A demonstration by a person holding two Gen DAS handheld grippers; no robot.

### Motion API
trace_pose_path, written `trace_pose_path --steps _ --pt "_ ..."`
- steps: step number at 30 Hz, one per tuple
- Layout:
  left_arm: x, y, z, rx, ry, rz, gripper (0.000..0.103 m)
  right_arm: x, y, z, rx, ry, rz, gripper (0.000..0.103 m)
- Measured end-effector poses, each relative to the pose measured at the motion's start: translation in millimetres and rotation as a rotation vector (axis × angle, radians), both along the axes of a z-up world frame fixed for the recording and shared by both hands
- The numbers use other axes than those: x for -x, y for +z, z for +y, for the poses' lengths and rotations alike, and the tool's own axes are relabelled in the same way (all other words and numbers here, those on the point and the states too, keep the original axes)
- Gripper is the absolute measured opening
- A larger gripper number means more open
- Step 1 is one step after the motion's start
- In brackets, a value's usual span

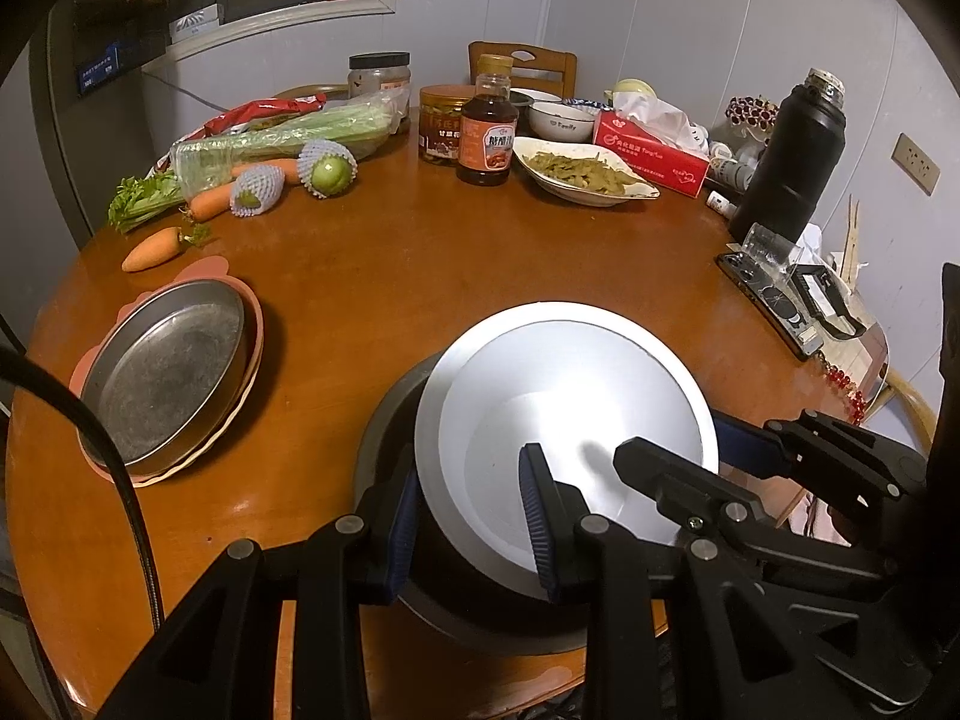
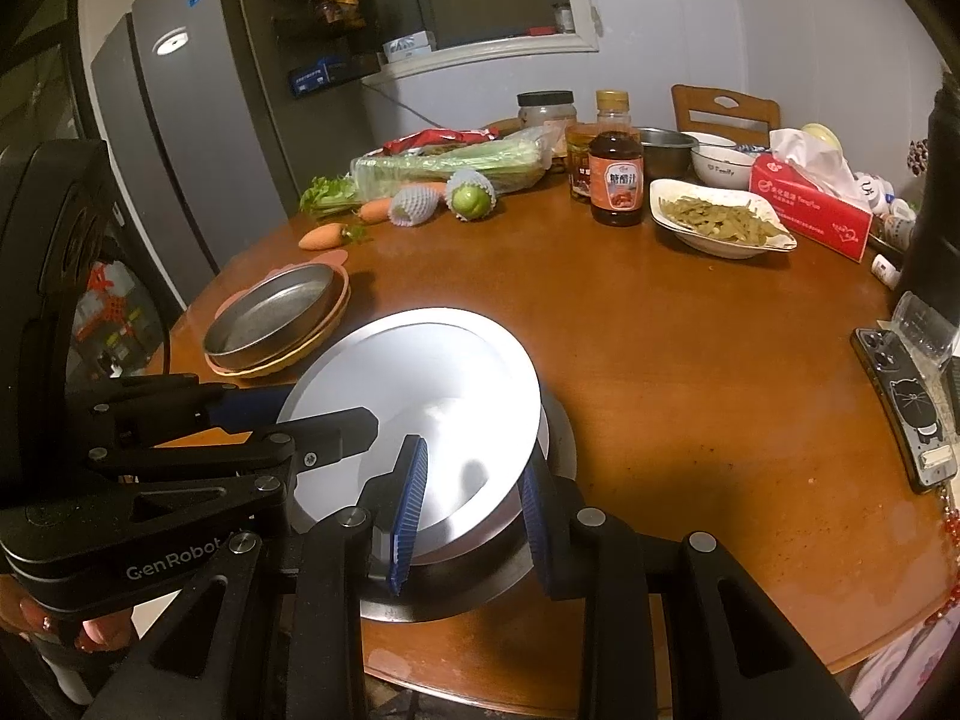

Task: Organize plates and bowls
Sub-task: 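Carry the white plate with both tools and lower it into the steel bowl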

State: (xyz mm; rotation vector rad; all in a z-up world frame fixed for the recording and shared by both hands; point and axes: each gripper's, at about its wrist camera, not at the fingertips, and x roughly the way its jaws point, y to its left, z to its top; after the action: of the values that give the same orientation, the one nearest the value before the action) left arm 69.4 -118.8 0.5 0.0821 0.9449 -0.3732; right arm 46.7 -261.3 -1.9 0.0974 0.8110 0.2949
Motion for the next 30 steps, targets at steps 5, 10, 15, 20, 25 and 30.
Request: trace_pose_path --steps 5,10,15,20,25,30 --pt "-0.2 -2.4 0.2 -0.008 0.003 0.002 0.032 -0.7 -2.1 1.9 0.004 0.001 0.004 0.033" --pt "0.6 -2.4 -0.3 -0.011 0.002 -0.003 0.032 -0.7 -3.6 2.3 0.006 0.001 0.004 0.033" --pt "0.6 -3.6 -0.3 -0.011 0.003 0.005 0.032 -0.8 -3.9 2.4 0.016 -0.003 0.003 0.033" --pt "0.6 -5.0 1.1 -0.009 0.004 0.009 0.032 -1.5 -5.3 2.1 0.020 -0.004 0.005 0.033" --pt "2.4 -4.5 4.0 -0.004 0.006 0.008 0.033 -1.5 -5.0 0.9 0.016 -0.008 0.008 0.037" --pt "2.2 -4.3 4.8 -0.005 0.007 0.008 0.033 -1.6 -4.3 -0.1 0.008 -0.009 0.011 0.039"
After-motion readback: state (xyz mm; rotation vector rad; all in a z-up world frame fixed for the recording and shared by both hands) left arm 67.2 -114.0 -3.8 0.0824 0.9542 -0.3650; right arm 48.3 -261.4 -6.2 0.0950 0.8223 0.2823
